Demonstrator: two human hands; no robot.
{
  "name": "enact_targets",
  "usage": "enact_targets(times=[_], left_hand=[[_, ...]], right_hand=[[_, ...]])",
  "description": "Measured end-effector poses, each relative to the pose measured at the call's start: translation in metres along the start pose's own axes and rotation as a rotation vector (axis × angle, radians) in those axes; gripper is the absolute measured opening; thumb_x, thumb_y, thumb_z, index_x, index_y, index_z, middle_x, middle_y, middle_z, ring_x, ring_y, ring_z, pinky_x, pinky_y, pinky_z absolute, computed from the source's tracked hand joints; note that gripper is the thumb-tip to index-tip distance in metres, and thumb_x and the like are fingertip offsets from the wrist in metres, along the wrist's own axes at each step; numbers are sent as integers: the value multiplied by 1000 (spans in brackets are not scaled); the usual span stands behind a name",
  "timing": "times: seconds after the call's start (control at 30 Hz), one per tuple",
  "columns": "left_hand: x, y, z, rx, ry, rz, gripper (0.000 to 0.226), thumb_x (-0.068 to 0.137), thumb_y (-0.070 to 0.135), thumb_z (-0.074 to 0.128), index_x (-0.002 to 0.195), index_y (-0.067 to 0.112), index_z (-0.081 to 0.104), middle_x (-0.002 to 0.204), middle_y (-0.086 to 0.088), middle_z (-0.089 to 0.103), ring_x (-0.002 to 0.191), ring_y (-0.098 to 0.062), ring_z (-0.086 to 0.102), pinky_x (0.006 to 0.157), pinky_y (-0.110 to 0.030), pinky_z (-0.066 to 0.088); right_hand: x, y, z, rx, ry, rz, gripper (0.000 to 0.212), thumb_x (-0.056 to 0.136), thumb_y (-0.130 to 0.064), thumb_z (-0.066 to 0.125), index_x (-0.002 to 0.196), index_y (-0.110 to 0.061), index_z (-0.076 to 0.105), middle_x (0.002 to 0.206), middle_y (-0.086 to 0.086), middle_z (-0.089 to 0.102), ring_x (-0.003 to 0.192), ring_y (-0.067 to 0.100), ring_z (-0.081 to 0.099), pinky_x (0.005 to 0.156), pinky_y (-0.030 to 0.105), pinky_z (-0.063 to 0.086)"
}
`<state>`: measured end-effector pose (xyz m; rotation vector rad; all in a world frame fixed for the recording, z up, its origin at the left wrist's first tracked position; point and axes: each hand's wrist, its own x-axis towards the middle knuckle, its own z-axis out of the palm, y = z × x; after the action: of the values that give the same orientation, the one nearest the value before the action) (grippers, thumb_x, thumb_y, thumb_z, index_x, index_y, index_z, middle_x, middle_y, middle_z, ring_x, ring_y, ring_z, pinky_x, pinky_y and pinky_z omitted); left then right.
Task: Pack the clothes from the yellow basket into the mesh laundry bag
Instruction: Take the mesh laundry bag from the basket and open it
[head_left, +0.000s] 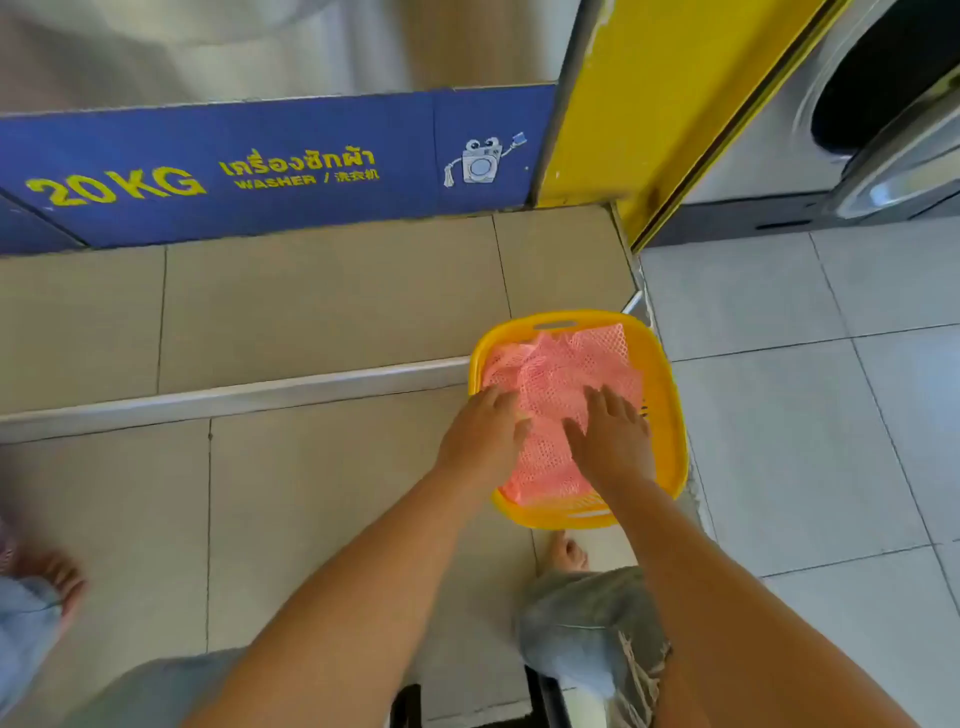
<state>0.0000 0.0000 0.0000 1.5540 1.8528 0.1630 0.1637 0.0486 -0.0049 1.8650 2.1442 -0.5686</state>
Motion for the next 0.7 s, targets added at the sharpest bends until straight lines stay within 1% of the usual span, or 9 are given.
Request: enact_targets(times=[0.17, 0.27, 0.33, 0.43, 0.5, 0.57, 0.6, 0.63, 0.7], left_hand=[[55, 1, 55, -73, -17, -35, 57, 107, 35, 41, 157, 10, 30, 166, -13, 25, 154, -31, 23, 124, -44, 25], [81, -5, 80, -79, 28, -78, 63, 107, 38, 42, 160, 12, 21, 170, -12, 14, 156, -33, 15, 125, -45, 19], [93, -10, 91, -91, 77, -110, 70, 105, 40, 48, 161, 14, 16, 169, -12, 16, 155, -33, 19, 124, -44, 22], [103, -13, 103, -138, 144, -167, 78, 99, 41, 59, 160, 15, 16, 164, -13, 30, 150, -35, 31, 121, -44, 29], [107, -14, 107, -126, 188, -210, 77, 98, 39, 63, 159, 15, 22, 165, -13, 26, 152, -36, 26, 122, -46, 27], [112, -14, 107, -16, 218, -236, 60, 99, 31, 63, 151, 12, 40, 166, -16, 24, 153, -38, 21, 122, -49, 25], [113, -13, 106, 48, 219, -232, 48, 100, 27, 62, 144, 10, 50, 164, -19, 28, 153, -40, 22, 122, -50, 26], [113, -12, 105, 95, 213, -223, 38, 101, 22, 61, 136, 8, 57, 160, -21, 36, 152, -41, 25, 120, -50, 29], [110, -10, 101, 119, 200, -189, 21, 102, 15, 59, 120, 6, 65, 143, -21, 56, 142, -40, 42, 111, -46, 42]], right_hand=[[34, 28, 54, 13, 79, 134, 83, 92, -60, 45, 155, -19, 10, 164, 9, 3, 151, 31, 6, 119, 49, 18], [53, 40, 76, 53, 133, 153, 98, 86, -65, 53, 156, -18, 3, 164, 12, -5, 150, 34, 7, 119, 52, 21], [64, 44, 85, 80, 156, 157, 104, 83, -67, 56, 155, -17, 0, 163, 14, -6, 149, 36, 10, 117, 52, 24], [78, 43, 97, 176, 156, 182, 106, 82, -65, 60, 155, -19, 0, 162, 16, 3, 145, 39, 22, 112, 51, 31], [83, 44, 103, 242, 159, 209, 105, 82, -61, 63, 155, -18, 0, 160, 18, 15, 142, 40, 27, 110, 52, 32], [86, 47, 104, 263, 168, 216, 102, 83, -58, 64, 154, -14, 6, 152, 21, 29, 137, 40, 33, 106, 51, 35], [87, 49, 102, 272, 167, 204, 95, 84, -56, 64, 153, -12, 14, 146, 22, 36, 133, 40, 39, 102, 49, 39], [88, 51, 99, 284, 169, 183, 85, 87, -52, 64, 149, -10, 23, 141, 23, 42, 128, 41, 45, 95, 47, 43], [85, 53, 91, 291, 183, 141, 61, 92, -42, 60, 137, -9, 36, 131, 22, 53, 116, 41, 56, 81, 43, 45]])
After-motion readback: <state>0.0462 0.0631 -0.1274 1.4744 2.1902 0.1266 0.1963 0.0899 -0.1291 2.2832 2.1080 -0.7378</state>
